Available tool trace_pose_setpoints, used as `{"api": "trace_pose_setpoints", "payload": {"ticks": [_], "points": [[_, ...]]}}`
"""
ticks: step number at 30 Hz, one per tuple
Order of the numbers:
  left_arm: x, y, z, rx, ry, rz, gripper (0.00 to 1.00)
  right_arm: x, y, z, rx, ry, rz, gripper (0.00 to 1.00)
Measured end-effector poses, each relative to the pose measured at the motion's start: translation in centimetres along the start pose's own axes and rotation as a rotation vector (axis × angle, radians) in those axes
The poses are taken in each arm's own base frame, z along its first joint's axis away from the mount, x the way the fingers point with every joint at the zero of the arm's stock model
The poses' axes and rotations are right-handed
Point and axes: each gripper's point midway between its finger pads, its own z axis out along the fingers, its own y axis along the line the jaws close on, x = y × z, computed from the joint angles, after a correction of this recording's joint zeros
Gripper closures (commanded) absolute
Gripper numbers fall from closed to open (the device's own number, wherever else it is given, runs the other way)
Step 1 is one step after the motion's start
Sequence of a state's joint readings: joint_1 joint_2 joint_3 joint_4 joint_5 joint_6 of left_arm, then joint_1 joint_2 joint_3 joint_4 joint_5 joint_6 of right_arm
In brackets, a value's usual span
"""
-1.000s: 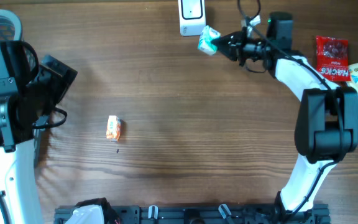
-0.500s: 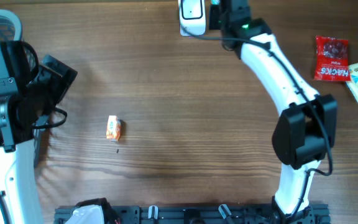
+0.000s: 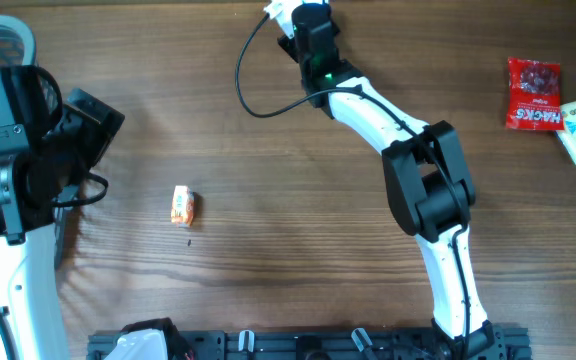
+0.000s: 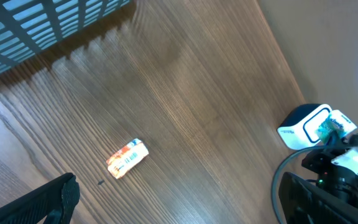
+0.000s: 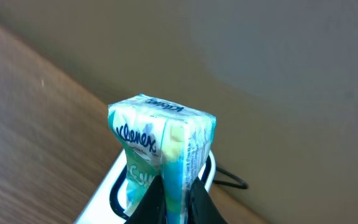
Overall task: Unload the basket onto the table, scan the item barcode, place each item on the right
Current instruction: 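Carry the Kleenex pack right and drop it by the red bag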
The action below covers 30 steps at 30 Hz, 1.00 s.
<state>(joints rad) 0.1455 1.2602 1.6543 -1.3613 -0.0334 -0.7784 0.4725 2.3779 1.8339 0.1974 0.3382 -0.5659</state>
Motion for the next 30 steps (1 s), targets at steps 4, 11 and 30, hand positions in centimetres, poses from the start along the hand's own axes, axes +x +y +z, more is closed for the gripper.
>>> {"api": "trace_pose_setpoints", "payload": {"ticks": [4, 11, 30], "points": [[0.0, 0.0, 0.0, 0.000, 0.000, 0.000, 0.00, 0.4, -0.6, 0.1, 0.043, 0.020, -0.149, 0.95], [0.0, 0.0, 0.0, 0.000, 0.000, 0.000, 0.00, 3.0, -4.5, 0.4, 0.173, 0.127, -0.187, 0.96], [0.0, 0.0, 0.0, 0.000, 0.000, 0.000, 0.00, 46.5, -31.9, -20.7, 0.907, 1.299, 0.473, 0.00]]}}
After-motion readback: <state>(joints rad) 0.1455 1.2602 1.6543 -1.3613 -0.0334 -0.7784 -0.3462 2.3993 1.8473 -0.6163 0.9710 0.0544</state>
